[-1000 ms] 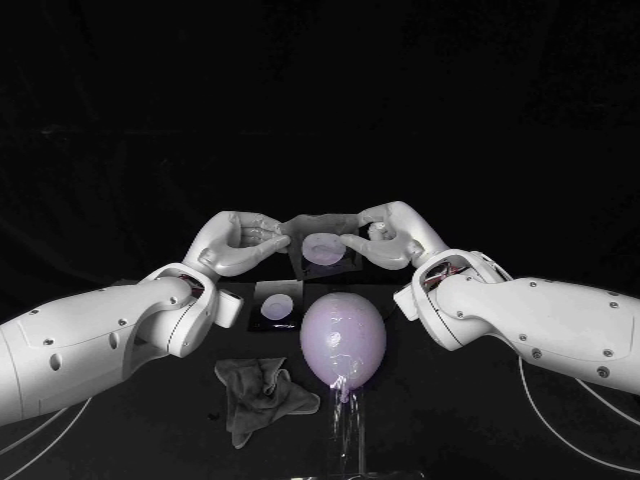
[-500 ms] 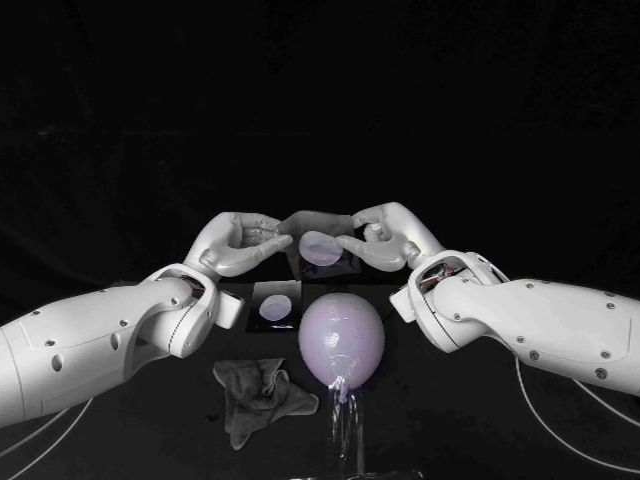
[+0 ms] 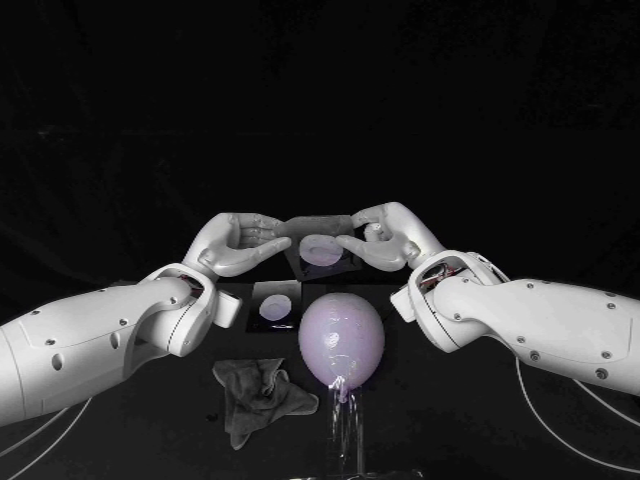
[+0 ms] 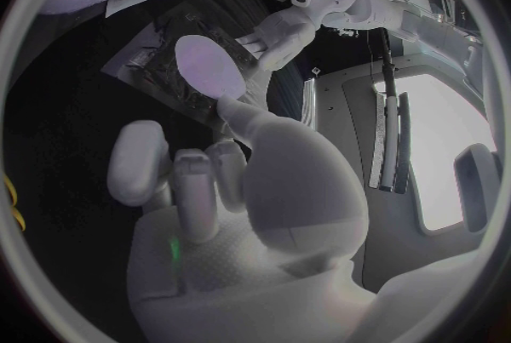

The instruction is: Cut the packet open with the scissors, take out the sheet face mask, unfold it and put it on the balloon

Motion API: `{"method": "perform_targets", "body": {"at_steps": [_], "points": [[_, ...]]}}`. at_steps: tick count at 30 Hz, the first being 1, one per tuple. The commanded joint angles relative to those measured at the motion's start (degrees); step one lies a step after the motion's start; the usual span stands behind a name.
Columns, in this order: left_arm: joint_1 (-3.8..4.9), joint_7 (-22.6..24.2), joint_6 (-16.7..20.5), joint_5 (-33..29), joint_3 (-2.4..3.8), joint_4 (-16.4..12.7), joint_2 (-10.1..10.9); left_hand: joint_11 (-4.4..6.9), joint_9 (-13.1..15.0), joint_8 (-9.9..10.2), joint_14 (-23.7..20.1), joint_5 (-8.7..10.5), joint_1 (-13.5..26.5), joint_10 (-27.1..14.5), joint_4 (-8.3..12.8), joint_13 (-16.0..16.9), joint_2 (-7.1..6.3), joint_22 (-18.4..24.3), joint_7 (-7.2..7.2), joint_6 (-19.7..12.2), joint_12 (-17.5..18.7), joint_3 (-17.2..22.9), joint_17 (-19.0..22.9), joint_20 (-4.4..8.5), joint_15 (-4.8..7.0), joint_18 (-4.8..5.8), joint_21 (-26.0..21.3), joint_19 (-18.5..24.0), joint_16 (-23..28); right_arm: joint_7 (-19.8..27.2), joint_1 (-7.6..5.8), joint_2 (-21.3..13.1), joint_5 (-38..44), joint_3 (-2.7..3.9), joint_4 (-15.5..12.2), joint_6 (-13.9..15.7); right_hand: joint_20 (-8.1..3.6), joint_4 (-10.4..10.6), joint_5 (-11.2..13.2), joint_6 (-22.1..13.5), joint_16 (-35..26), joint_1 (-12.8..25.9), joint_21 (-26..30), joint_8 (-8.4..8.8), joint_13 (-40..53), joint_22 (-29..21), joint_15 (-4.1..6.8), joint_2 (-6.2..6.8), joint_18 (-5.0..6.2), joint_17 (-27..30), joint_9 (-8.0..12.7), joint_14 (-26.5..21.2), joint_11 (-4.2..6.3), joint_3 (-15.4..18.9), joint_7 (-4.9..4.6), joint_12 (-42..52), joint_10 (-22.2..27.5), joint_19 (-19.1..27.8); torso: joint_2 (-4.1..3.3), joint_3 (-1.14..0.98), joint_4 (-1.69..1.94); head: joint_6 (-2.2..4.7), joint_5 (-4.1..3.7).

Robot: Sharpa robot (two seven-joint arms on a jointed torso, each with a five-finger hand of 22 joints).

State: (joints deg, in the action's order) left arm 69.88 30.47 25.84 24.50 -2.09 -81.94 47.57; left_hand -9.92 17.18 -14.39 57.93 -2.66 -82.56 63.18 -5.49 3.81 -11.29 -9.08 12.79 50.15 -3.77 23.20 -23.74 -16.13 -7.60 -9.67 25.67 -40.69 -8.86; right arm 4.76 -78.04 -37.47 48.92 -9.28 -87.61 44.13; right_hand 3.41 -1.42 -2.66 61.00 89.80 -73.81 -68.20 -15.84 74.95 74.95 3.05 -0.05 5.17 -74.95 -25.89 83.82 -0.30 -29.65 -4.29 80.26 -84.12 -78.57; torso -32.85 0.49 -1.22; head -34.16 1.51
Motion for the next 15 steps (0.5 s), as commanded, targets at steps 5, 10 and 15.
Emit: {"method": "perform_targets", "body": {"at_steps": [5, 10, 15], "points": [[0.09, -0.77, -0.99, 1.35, 0.04, -0.03, -0.48, 1.49, 0.63, -2.0, 0.3, -0.06, -3.0, 1.97, 1.09, 0.21, 1.81, 0.53, -1.47, 4.34, -0.87, 2.79, -0.13, -0.29, 0.8, -0.68, -0.8, -0.73, 0.17, 0.29, 0.0, 0.19, 0.74, 0.05, -0.15, 0.22, -0.49, -0.09, -0.14, 0.37, 0.2, 0.23, 0.1, -2.38, 8.63, 1.8, 0.41, -0.51, -0.25, -15.05, -2.57, 6.18, 0.4, -0.27, 0.04, 0.28, -1.95, 0.03, 0.0, -0.03, -0.03, -0.11, -0.08], [0.09, -0.93, -1.38, 1.7, 0.03, 0.09, -0.65, 1.96, 0.65, -2.38, 0.97, -0.11, -3.12, 3.15, 1.1, 0.14, 2.13, 0.91, -1.97, 5.55, -0.95, 3.99, -0.25, -0.26, 1.15, -0.69, -1.21, -1.2, 0.03, 0.31, 0.0, 0.22, 0.72, 0.05, -0.27, 0.13, -0.49, -0.09, -0.14, 0.37, 0.2, 0.23, 0.1, -2.38, 8.63, 1.8, 0.41, -0.51, -0.25, -15.05, -2.57, 6.18, 0.4, -0.27, 0.04, 0.28, -1.95, 0.03, 0.01, -0.03, -0.04, -0.12, -0.08], [0.09, -1.01, -1.6, 1.83, 0.03, 0.25, -0.86, 1.97, 0.64, -2.39, 1.02, -0.11, -2.99, 3.25, 1.05, 0.11, 2.08, 0.97, -1.98, 5.66, -0.92, 4.08, -0.26, -0.25, 1.16, -0.69, -1.27, -1.29, 0.04, 0.31, 0.0, 0.29, 0.69, 0.05, -0.37, -0.08, -0.49, -0.09, -0.14, 0.37, 0.2, 0.23, 0.1, -2.38, 8.63, 1.8, 0.41, -0.51, -0.25, -15.05, -2.57, 6.18, 0.4, -0.27, 0.04, 0.28, -1.95, 0.03, 0.01, -0.02, -0.01, -0.1, -0.09]]}}
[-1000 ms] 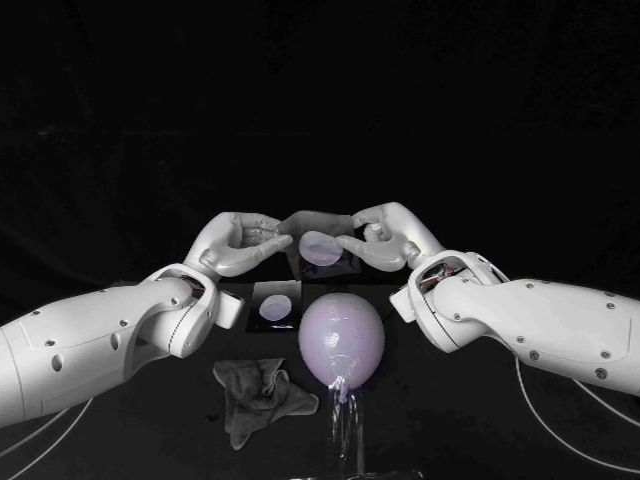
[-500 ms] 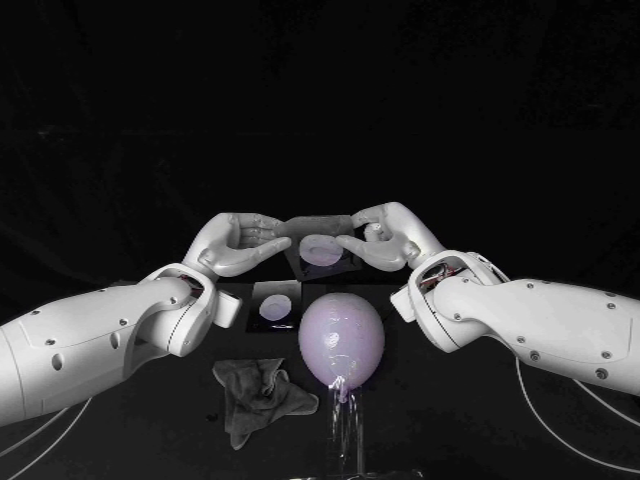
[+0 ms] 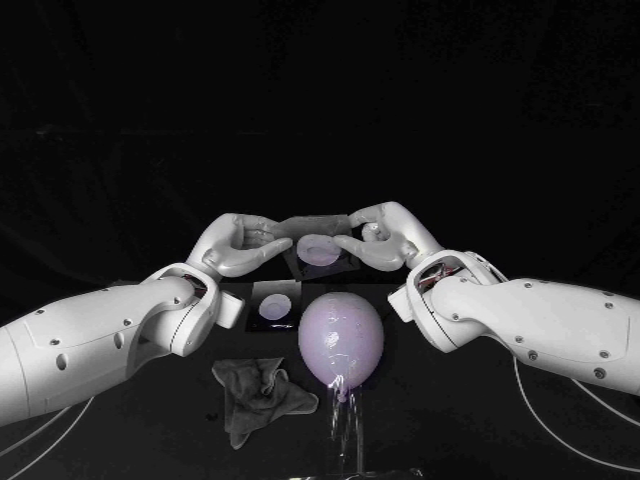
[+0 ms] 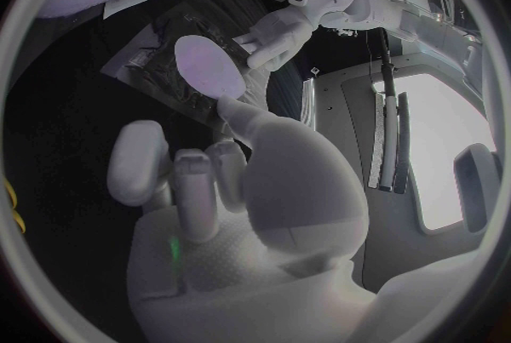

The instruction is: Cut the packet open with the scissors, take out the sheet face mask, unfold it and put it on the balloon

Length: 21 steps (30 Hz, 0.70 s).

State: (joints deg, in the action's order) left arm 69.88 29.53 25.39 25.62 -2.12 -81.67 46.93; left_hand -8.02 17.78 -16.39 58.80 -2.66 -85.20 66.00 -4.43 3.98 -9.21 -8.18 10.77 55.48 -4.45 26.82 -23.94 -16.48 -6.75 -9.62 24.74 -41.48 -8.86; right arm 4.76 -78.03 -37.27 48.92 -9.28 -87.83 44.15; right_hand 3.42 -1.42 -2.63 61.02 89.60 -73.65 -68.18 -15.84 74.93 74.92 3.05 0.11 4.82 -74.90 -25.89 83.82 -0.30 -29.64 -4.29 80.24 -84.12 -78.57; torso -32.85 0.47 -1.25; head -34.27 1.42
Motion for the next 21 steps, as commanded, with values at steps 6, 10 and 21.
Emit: {"method": "perform_targets", "body": {"at_steps": [6, 10, 21], "points": [[0.09, -0.05, -1.59, 0.59, 0.06, 0.08, -0.52, 0.11, -0.01, -0.37, 0.24, -0.11, -0.25, 0.6, -0.14, -0.1, 0.25, 0.17, 0.02, 0.45, -0.15, 0.8, -0.06, 0.12, 0.34, -0.76, -0.44, -0.69, 0.07, 0.24, -0.01, 0.2, 0.67, 0.05, -0.11, -0.28, -0.49, -0.09, -0.17, 0.34, 0.4, 0.07, 0.08, -2.38, 8.66, 1.83, 0.41, -0.67, 0.1, -15.1, -2.56, 6.18, 0.39, -0.28, 0.04, 0.29, -1.95, 0.02, 0.0, 0.03, 0.03, 0.04, -0.02], [0.09, 0.07, -1.85, 0.54, 0.06, 0.12, -0.71, 0.22, -0.06, -0.36, 0.28, -0.12, -0.86, 0.8, 0.21, -0.16, 0.86, 0.32, -0.06, 0.65, 0.03, 1.68, -0.05, 0.17, 0.41, -0.76, -0.6, -0.91, 0.18, 0.24, -0.01, 0.23, 0.67, 0.05, -0.08, -0.32, -0.49, -0.09, -0.17, 0.34, 0.4, 0.07, 0.08, -2.38, 8.66, 1.83, 0.41, -0.67, 0.1, -15.1, -2.56, 6.18, 0.39, -0.28, 0.04, 0.29, -1.95, 0.02, 0.0, 0.03, 0.01, 0.08, -0.02], [0.08, 1.22, -0.95, -0.02, 0.06, 0.11, -0.93, 1.97, 1.05, -2.38, 4.4, -0.04, -2.62, 5.76, 2.5, 0.33, 5.82, -1.69, -1.55, 3.59, -1.37, 2.69, -0.53, 2.04, 2.22, -0.77, 3.34, -3.63, -1.09, 0.33, -0.01, 0.26, 0.93, 0.05, 0.53, -0.9, -0.52, -0.17, -0.17, 0.24, 0.4, 0.19, 0.12, -2.53, 8.64, 1.82, 0.42, -0.68, 0.11, -15.1, -2.67, 6.18, 0.4, -0.39, 0.03, 0.24, -1.93, 0.04, 0.0, 0.02, -0.01, 0.09, 0.01]]}}
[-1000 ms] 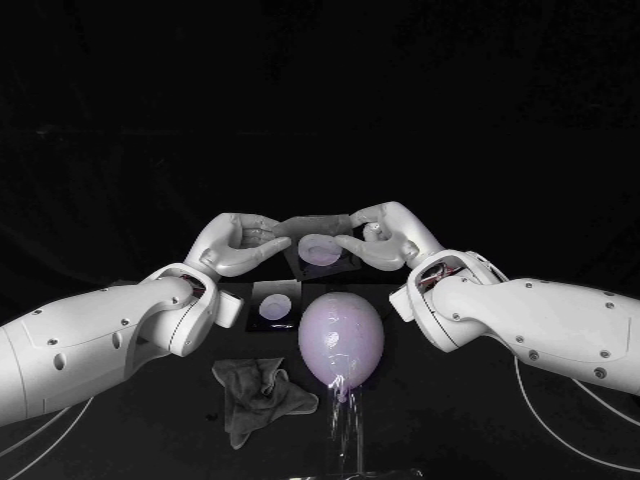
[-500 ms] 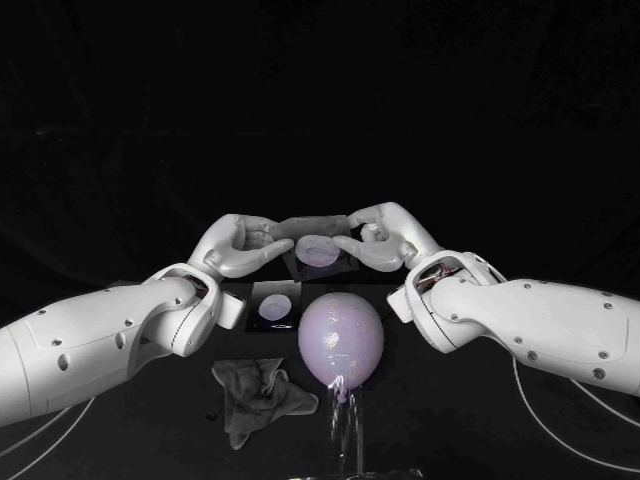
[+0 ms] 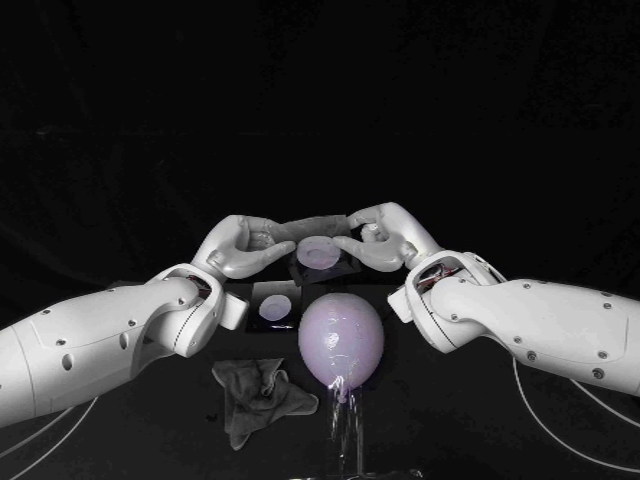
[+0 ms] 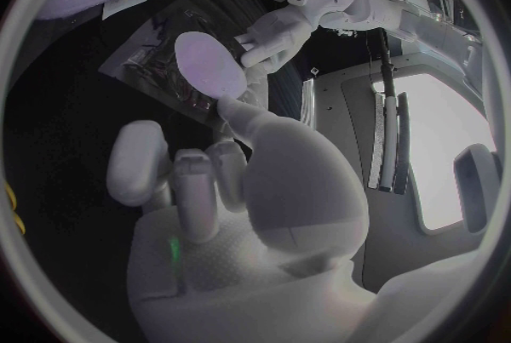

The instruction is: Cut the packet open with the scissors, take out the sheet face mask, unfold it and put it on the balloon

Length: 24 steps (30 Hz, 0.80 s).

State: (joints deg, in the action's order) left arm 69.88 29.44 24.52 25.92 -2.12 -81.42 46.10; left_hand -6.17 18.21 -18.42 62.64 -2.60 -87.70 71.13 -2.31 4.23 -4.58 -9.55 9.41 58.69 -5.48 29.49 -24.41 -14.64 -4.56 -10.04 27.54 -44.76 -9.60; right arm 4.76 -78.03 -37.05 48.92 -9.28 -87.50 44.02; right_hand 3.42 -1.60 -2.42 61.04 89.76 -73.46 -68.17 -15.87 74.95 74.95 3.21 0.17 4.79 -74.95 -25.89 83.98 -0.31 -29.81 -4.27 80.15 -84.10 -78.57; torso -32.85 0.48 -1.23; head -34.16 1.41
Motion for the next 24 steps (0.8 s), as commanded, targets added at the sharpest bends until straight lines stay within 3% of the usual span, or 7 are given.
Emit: {"method": "perform_targets", "body": {"at_steps": [1, 9, 24], "points": [[0.09, 1.49, 0.09, -0.28, 0.07, -0.17, -0.07, 0.19, 0.69, -0.41, 0.72, -0.11, -0.08, 0.78, 0.45, 0.08, 1.41, -0.49, -0.3, 0.4, -0.33, -0.04, -0.07, 0.29, 0.08, -0.3, 0.81, -0.3, -0.37, 0.39, -0.01, 0.05, 1.14, 0.05, 0.34, -0.95, -0.52, 0.01, -0.38, 0.22, 0.24, 0.0, 0.12, -2.5, 8.61, 1.79, 0.26, -0.75, 0.14, -15.05, -2.67, 6.02, 0.41, -0.22, 0.02, 0.33, -1.95, 0.04, 0.0, 0.01, -0.02, -0.02, 0.02], [0.08, 2.89, 0.75, 2.99, 0.08, -0.36, 0.18, 0.42, 1.05, -0.62, 1.06, -0.12, -0.07, 1.16, 0.84, -0.01, 2.38, -1.27, -0.73, 0.29, -0.15, -0.41, -0.04, 0.61, 0.22, -0.04, 2.02, 0.23, -0.21, 1.05, -0.01, 0.44, 4.27, 0.05, 1.55, -2.36, -0.52, -0.02, -0.38, 0.18, 0.24, 0.04, 0.2, -2.55, 8.58, 1.75, 0.26, -0.75, 0.15, -15.05, -2.71, 6.02, 0.41, -0.25, 0.01, 0.28, -1.93, 0.07, -0.02, 0.02, 0.01, -0.17, -0.05], [0.08, 3.53, 1.4, 13.57, 0.09, -0.54, 0.07, 0.64, 1.64, -1.07, 1.35, -0.11, -0.07, 1.56, 1.44, -0.08, 3.01, -2.35, -1.37, 0.43, 0.11, -1.34, -0.13, 0.79, 0.43, 0.28, 3.63, 1.33, 0.03, 2.95, -0.1, 1.42, 7.52, 0.06, 2.71, -6.14, -0.54, -0.02, -0.37, 0.03, 0.24, 0.26, 0.26, -2.68, 8.56, 1.74, 0.24, -0.71, 0.16, -15.05, -2.81, 6.02, 0.38, -0.27, -0.02, 0.23, -1.91, 0.11, -0.02, -0.01, -0.03, -0.48, -0.05]]}}
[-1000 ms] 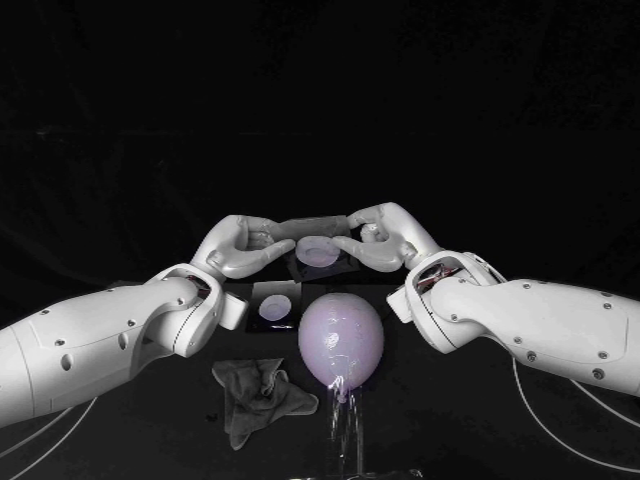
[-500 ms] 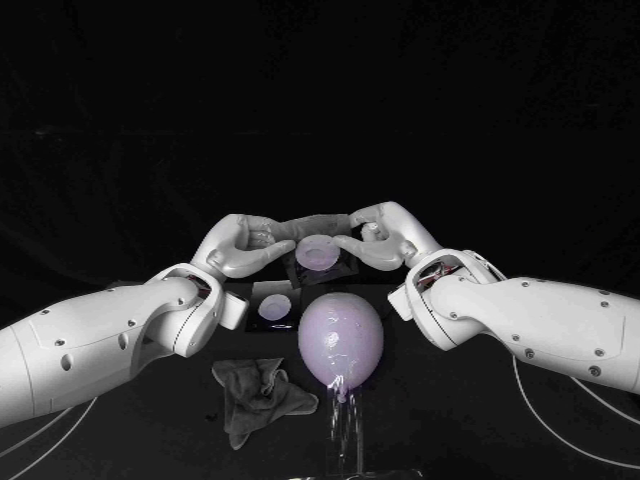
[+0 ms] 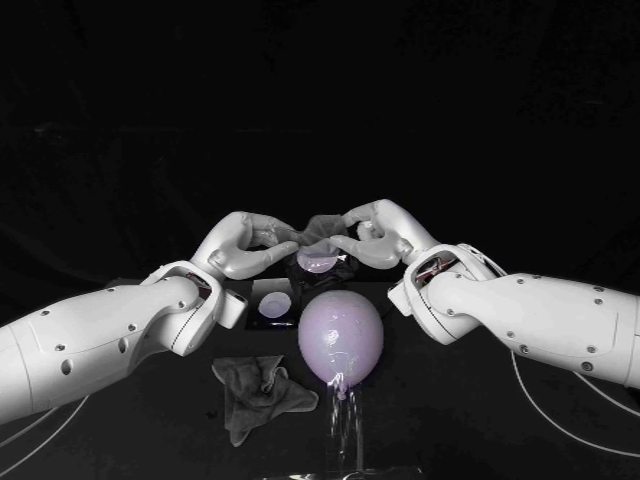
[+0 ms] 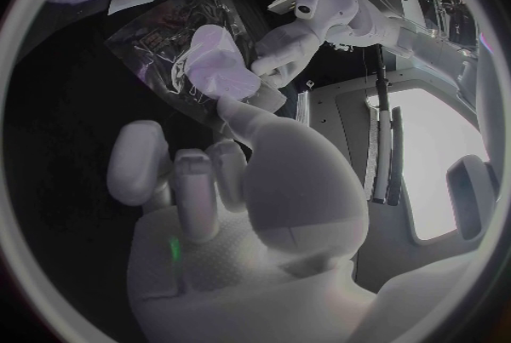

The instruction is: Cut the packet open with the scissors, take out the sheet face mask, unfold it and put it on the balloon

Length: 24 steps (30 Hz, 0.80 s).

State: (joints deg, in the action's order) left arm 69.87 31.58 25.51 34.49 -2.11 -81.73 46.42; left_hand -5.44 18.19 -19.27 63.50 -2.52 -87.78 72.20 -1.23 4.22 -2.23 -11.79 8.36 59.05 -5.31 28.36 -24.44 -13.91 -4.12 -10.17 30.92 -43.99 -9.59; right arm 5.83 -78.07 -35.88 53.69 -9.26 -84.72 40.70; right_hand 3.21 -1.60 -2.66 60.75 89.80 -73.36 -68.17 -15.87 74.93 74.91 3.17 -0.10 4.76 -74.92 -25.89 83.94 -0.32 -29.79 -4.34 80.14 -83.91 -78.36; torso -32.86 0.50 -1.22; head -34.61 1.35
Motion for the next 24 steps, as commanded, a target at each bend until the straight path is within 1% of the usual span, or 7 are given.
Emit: {"method": "perform_targets", "body": {"at_steps": [1, 6, 12, 16, 20, 21, 24], "points": [[0.1, 1.37, 0.43, 5.46, 0.08, -0.21, -0.27, -0.09, 1.65, -0.21, 0.49, -0.19, 0.02, 0.49, 0.36, -0.07, 0.66, -0.11, -0.33, 0.07, -0.06, -0.22, -0.1, 0.05, -0.01, 0.41, 0.25, 0.55, 0.02, 1.99, -0.07, 0.3, 2.88, 0.04, -0.02, -2.98, -0.33, -0.02, -0.13, 0.32, 0.2, 0.15, 0.26, -2.68, 8.58, 1.78, 0.28, -0.44, 0.19, -15.08, -2.81, 6.06, 0.39, -0.29, 0.05, 0.23, -2.09, -0.1, -0.01, -0.03, -0.02, -0.12, 0.03], [0.1, 1.29, 0.74, 7.18, 0.08, -0.04, -0.42, -0.05, 1.83, -0.35, 0.59, -0.2, 0.03, 0.63, 0.48, -0.07, 0.81, -0.39, -0.49, 0.14, -0.01, -0.48, -0.18, 0.07, 0.04, 0.47, 0.66, 0.85, 0.05, 2.84, -0.15, 0.71, 3.22, 0.04, 0.27, -4.32, -0.33, 0.0, -0.13, 0.22, 0.2, 0.32, 0.29, -2.78, 8.59, 1.78, 0.25, -0.44, 0.19, -15.08, -2.89, 6.06, 0.37, -0.3, 0.04, 0.24, -2.09, -0.08, -0.01, -0.04, -0.03, -0.35, 0.05], [0.1, 0.94, 1.84, 7.11, 0.08, 0.24, -0.54, 0.01, 1.91, -0.4, 0.64, -0.2, -0.01, 0.7, 0.56, -0.07, 0.89, -0.52, -0.47, 0.14, 0.02, -0.57, -0.21, 0.09, 0.08, 0.48, 0.86, 1.02, 0.07, 3.42, -0.21, 0.95, 3.3, 0.04, 0.01, -5.39, -0.33, 0.02, -0.13, 0.14, 0.2, 0.44, 0.5, -2.84, 8.54, 1.67, 0.23, -0.45, 0.23, -15.08, -2.94, 6.06, 0.36, -0.3, 0.03, 0.15, -2.05, 0.03, -0.01, -0.01, 0.0, -0.24, 0.06], [0.1, 0.51, 2.79, 5.69, 0.08, 0.27, -0.41, -0.1, 2.05, -0.29, 0.8, -0.2, -0.2, 0.86, 1.01, -0.08, 0.98, -1.13, 0.25, -0.19, 0.12, -0.55, -0.3, 0.31, 0.1, 0.43, 1.81, 1.38, 0.15, 3.44, -0.23, 0.51, 3.4, 0.04, -0.35, -5.3, -0.34, 0.02, -0.13, 0.12, 0.2, 0.46, 0.48, -2.86, 8.56, 1.69, 0.22, -0.45, 0.23, -15.08, -2.95, 6.06, 0.36, -0.31, 0.03, 0.18, -2.07, 0.02, 0.04, 0.02, -0.01, -0.36, -0.05], [0.1, 0.18, 3.21, 3.97, 0.08, 0.2, -0.14, -0.25, 2.12, -0.28, 0.87, -0.21, -0.08, 0.98, 1.26, -0.07, 0.67, -1.5, 0.62, -0.23, 0.13, -0.55, -0.34, 0.42, 0.09, 0.44, 2.37, 1.72, 0.22, 3.35, -0.23, -0.02, 3.43, 0.04, -0.51, -5.29, -0.34, 0.01, -0.13, 0.12, 0.2, 0.46, 0.51, -2.86, 8.53, 1.67, 0.22, -0.45, 0.23, -15.08, -2.95, 6.06, 0.36, -0.31, 0.03, 0.13, -2.05, 0.04, 0.08, 0.03, 0.0, -0.31, -0.1], [0.1, 0.11, 3.27, 3.58, 0.08, 0.19, -0.09, -0.29, 2.19, -0.36, 1.04, -0.21, 0.22, 1.15, 1.32, -0.03, 0.28, -1.69, 0.79, -0.13, 0.07, -0.72, -0.4, 0.43, 0.1, 0.47, 2.65, 1.88, 0.18, 3.33, -0.23, -0.09, 3.42, 0.04, -0.54, -5.33, -0.34, 0.01, -0.13, 0.12, 0.2, 0.46, 0.51, -2.86, 8.53, 1.67, 0.22, -0.45, 0.23, -15.08, -2.95, 6.06, 0.36, -0.31, 0.03, 0.13, -2.05, 0.04, 0.08, 0.03, 0.0, -0.31, -0.04], [0.1, -0.17, 3.39, 2.11, 0.08, 0.16, 0.02, -0.29, 2.28, -0.47, 1.25, -0.21, 0.64, 1.34, 1.34, 0.01, -0.1, -1.93, 0.9, 0.0, 0.01, -0.94, -0.47, 0.42, 0.13, 0.47, 3.03, 2.02, 0.13, 3.1, -0.23, -0.25, 3.65, 0.04, -0.6, -5.39, -0.34, 0.01, -0.13, 0.12, 0.2, 0.46, 0.51, -2.86, 8.53, 1.67, 0.22, -0.45, 0.23, -15.08, -2.95, 6.06, 0.36, -0.31, 0.03, 0.13, -2.05, 0.04, 0.06, -0.01, 0.04, -0.23, 0.02]]}}
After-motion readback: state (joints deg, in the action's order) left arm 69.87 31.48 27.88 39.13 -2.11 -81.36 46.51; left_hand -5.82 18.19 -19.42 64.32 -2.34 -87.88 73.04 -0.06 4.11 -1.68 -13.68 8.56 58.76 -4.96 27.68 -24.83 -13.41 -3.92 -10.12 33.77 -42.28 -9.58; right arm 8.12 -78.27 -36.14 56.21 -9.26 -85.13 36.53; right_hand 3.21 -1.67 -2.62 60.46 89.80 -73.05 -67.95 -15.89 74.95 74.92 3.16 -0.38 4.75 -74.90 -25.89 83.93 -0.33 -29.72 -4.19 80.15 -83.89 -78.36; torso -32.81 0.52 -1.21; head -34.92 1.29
